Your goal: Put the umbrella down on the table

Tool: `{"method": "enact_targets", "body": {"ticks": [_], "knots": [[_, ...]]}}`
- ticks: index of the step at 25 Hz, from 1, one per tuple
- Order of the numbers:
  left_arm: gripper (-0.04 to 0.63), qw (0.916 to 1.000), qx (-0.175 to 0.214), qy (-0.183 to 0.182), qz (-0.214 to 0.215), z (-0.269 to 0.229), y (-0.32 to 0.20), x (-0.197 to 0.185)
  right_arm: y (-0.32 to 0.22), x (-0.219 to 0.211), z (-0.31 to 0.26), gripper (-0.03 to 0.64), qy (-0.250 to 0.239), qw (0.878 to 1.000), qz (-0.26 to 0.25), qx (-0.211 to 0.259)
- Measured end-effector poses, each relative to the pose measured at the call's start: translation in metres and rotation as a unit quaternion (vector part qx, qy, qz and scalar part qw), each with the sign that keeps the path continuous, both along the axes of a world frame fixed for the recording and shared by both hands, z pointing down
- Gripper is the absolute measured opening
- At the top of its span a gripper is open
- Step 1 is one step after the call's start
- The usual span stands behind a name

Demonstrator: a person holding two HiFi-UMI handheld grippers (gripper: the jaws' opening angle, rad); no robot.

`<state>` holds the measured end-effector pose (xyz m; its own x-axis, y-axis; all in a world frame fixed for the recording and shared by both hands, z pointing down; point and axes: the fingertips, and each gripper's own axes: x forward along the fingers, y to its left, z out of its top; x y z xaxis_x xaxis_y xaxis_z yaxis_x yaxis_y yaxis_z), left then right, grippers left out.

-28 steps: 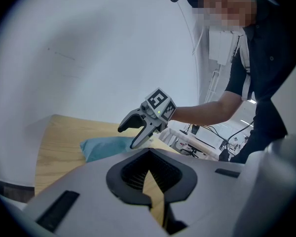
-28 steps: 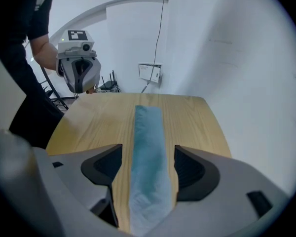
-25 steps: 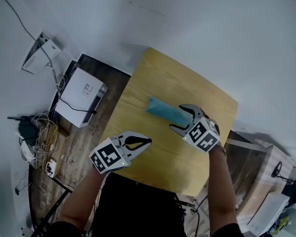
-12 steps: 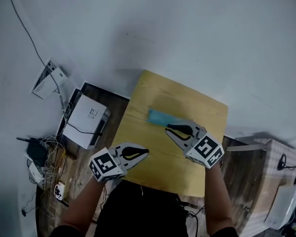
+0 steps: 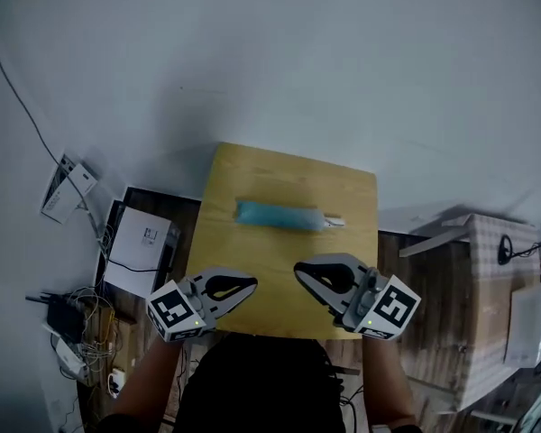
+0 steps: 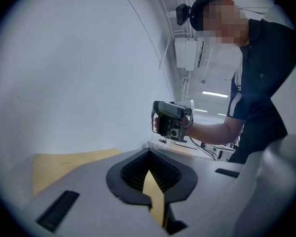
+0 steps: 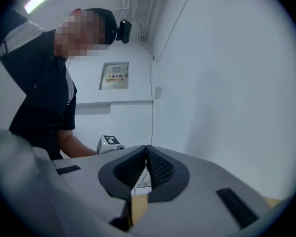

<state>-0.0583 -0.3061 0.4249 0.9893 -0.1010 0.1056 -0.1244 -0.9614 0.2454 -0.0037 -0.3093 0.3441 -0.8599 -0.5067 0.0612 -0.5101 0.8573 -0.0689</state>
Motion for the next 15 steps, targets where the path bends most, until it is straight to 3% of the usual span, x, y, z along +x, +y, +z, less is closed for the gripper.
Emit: {"method": "enact_targets", "body": {"ticks": [4, 7, 10, 15], "knots": [[0.008, 0.9996, 0.010, 0.001, 0.028, -0.003, 0.018, 0.021, 0.033, 0.032, -0.004, 0.020, -0.033, 0.999, 0.042, 0.001], [0.008, 0.9989, 0.019, -0.001, 0.042, -0.017, 0.036, 0.034, 0.062, 0.056, 0.012, 0.020, -0.024, 0.997, 0.070, -0.016], [0.008, 0.9986, 0.023, -0.013, 0.046, -0.028, 0.057, 0.042, 0.095, 0.086, 0.027, 0.020, -0.045, 0.994, 0.096, -0.039], [0.008, 0.9993, -0.005, -0.011, 0.034, -0.028, 0.097, 0.064, 0.141, 0.126, 0.047, 0.020, -0.082, 0.988, 0.111, -0.073]]}}
